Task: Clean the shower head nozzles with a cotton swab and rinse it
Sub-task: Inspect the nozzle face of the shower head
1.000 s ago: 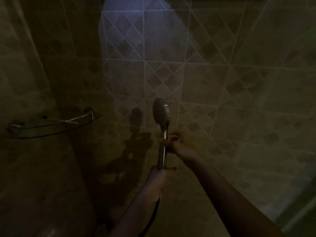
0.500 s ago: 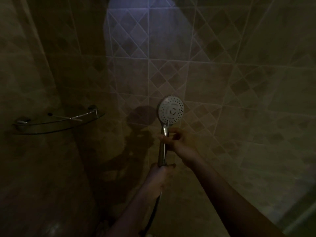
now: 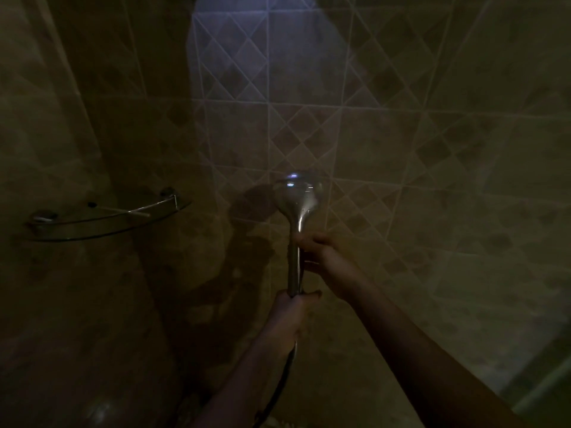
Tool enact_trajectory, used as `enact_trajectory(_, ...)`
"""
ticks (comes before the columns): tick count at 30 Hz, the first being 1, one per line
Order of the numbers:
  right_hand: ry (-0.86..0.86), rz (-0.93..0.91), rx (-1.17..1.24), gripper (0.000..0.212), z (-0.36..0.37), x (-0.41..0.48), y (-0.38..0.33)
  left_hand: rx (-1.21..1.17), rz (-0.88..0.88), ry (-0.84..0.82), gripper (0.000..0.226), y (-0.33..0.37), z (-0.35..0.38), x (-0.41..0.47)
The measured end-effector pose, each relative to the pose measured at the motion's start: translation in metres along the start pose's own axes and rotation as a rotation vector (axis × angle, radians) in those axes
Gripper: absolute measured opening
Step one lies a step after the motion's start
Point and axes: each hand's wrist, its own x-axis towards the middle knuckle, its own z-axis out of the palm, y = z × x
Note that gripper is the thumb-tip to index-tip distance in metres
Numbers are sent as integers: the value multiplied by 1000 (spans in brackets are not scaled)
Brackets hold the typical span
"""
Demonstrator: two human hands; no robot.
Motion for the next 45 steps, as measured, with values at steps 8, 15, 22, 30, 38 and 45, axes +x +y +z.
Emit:
enact_trajectory(8,96,-147,-299,48,10,-8,1,12,-2,81,18,-3,1,0)
enact_trajectory(15,19,-42,-82,5,6,-15,-8,-5,-7,71,25,-6,-4,-1)
enact_trajectory(22,34,-145,-238,24,6,-19,-3,1,13,67,16,-4,-2,-4)
enact_trajectory(30,-86,-77,-26,22,3,-16,-1,-9,16,55,17,-5,-5,-7)
enact_trajectory(38,46,-123,-310,32,6,-19,-3,40,50,36,21,-6,-8,1)
enact_trajectory(45,-26,-43,-28,25,1,-13,-4,23,21,70,31,-9,-6,1)
